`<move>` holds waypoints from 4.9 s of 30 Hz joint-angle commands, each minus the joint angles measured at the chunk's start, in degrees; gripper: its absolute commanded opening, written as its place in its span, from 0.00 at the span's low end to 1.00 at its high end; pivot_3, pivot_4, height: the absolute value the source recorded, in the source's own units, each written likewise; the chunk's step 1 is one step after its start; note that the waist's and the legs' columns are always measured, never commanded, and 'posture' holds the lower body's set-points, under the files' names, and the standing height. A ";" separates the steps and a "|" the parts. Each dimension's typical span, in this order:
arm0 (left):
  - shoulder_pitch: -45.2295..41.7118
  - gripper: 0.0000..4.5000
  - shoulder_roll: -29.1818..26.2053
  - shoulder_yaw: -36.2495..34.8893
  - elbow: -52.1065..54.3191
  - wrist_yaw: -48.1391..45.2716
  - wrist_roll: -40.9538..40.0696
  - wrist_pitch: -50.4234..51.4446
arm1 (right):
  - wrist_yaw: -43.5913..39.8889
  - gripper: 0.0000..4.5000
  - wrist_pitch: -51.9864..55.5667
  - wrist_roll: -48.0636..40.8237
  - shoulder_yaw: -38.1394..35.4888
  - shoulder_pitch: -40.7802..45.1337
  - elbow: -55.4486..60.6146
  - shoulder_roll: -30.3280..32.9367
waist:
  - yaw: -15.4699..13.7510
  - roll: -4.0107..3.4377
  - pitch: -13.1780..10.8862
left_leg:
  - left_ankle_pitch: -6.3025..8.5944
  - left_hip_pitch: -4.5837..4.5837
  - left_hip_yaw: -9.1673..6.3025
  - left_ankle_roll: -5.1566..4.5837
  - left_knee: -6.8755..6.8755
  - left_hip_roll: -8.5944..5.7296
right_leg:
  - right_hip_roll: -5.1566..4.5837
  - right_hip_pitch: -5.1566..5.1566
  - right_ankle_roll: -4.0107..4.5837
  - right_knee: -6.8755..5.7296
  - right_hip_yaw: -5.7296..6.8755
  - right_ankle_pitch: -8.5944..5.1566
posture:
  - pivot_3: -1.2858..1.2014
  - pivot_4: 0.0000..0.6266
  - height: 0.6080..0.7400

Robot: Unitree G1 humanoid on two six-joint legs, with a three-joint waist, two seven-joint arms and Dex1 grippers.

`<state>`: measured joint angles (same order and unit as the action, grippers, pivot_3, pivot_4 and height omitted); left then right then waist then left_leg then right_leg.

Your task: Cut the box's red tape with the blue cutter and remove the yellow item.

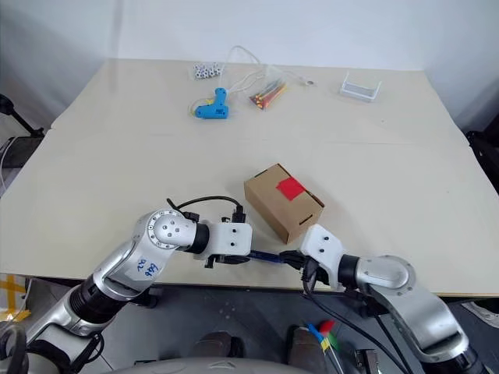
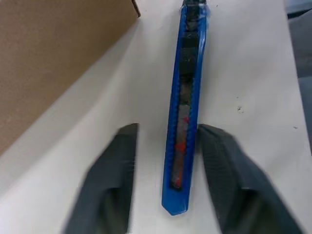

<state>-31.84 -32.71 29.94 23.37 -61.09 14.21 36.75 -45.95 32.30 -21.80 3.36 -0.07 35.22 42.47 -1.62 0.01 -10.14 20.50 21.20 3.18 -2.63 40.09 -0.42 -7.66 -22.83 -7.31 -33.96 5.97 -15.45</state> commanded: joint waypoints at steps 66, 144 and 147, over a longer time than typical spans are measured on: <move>-0.28 0.09 -1.94 3.75 -5.92 -0.61 -6.43 1.36 | -4.42 0.00 -1.36 8.73 17.14 14.24 -13.85 -7.35 | 0.16 -0.12 0.09 | 0.10 -0.64 -0.07 0.24 -0.05 0.11 | -0.48 0.42 0.22 0.06 -0.06 -0.11 | 0.52 0.24 1.00; 6.83 0.09 1.41 -13.84 -7.74 10.39 -9.90 -48.16 | 58.47 0.41 14.67 -91.20 -1.30 15.09 -3.91 8.87 | 0.06 -0.59 -0.74 | 0.14 0.19 -0.33 0.05 -0.07 0.09 | -0.48 0.21 -0.09 0.49 0.84 0.06 | 0.52 0.24 1.00; 6.89 0.09 1.35 -13.83 -7.67 10.43 -9.92 -48.16 | 58.56 0.41 14.85 -91.20 -1.48 15.11 -4.11 8.43 | 0.05 -0.59 -0.74 | 0.14 0.19 -0.33 0.05 -0.07 0.09 | -0.48 0.21 -0.09 0.48 0.84 0.06 | 0.52 0.24 1.00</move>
<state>-25.17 -31.22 16.22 13.11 -50.76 4.96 -10.63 13.23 47.47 -111.94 3.60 14.38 30.66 51.19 -1.56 -0.58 -10.89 20.65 21.39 2.84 -2.58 40.02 -0.33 -8.14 -22.62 -7.40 -33.48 6.81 -15.39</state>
